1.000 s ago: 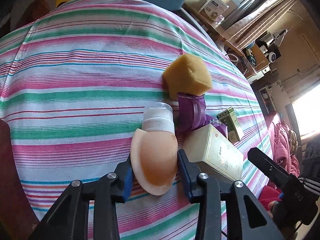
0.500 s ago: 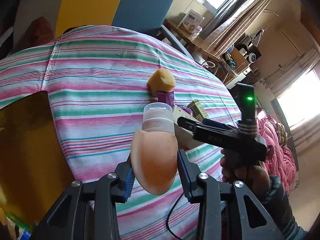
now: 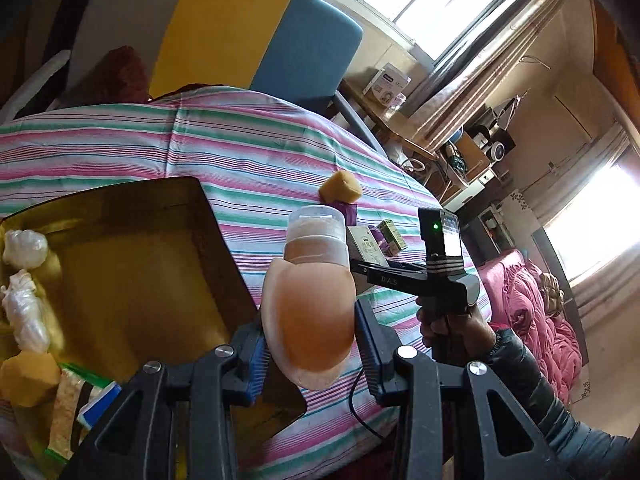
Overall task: Organize objects
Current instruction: 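Carry the peach bottle to the tray with the left tool while the right tool grasps the white box, then release the peach bottle in the tray with the left tool while the right tool holds the white box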
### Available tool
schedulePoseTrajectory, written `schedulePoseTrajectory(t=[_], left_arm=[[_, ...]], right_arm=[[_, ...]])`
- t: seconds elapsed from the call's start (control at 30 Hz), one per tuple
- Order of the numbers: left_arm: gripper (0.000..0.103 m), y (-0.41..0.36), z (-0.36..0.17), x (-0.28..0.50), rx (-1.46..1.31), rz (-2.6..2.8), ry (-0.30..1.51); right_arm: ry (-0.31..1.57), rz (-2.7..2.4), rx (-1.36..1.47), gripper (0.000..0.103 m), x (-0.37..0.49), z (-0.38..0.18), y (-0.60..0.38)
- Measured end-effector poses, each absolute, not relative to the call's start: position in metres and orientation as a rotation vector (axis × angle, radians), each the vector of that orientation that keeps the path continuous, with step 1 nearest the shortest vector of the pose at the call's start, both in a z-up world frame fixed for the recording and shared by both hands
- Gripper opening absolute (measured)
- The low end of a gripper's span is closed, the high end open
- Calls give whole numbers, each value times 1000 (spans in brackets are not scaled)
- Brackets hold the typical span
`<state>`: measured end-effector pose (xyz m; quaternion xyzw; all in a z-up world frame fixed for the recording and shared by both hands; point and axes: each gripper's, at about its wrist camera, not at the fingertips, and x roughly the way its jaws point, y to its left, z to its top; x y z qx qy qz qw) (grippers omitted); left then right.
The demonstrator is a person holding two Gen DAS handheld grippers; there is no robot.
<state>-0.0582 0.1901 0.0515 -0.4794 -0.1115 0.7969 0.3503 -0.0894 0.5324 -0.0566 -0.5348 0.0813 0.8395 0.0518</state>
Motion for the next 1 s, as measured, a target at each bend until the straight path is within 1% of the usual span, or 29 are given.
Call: schedulePoseTrajectory(t=[0.1, 0.27, 0.4, 0.53, 0.67, 0.93, 1.0], left_arm=[[39, 155, 52, -53, -1237, 2115, -350], [39, 82, 44, -48, -1249, 2242, -503], [39, 44, 32, -53, -1280, 2312, -558], [39, 40, 17, -72, -1321, 2322, -556], [39, 51, -7, -105, -1408, 2312, -483], [39, 55, -46, -156, -1545, 2290, -515], [39, 58, -52, -164, -1570, 2293, -496]], right_arm=[[192, 2565, -1614, 52, -85, -57, 523], [184, 2569, -1604, 52, -86, -58, 522], [154, 2575, -1603, 52, -86, -57, 518], [134, 2577, -1602, 52, -85, -57, 517], [132, 2577, -1602, 52, -85, -57, 516], [116, 2576, -1606, 52, -86, -58, 516], [117, 2577, -1607, 52, -87, -58, 517]])
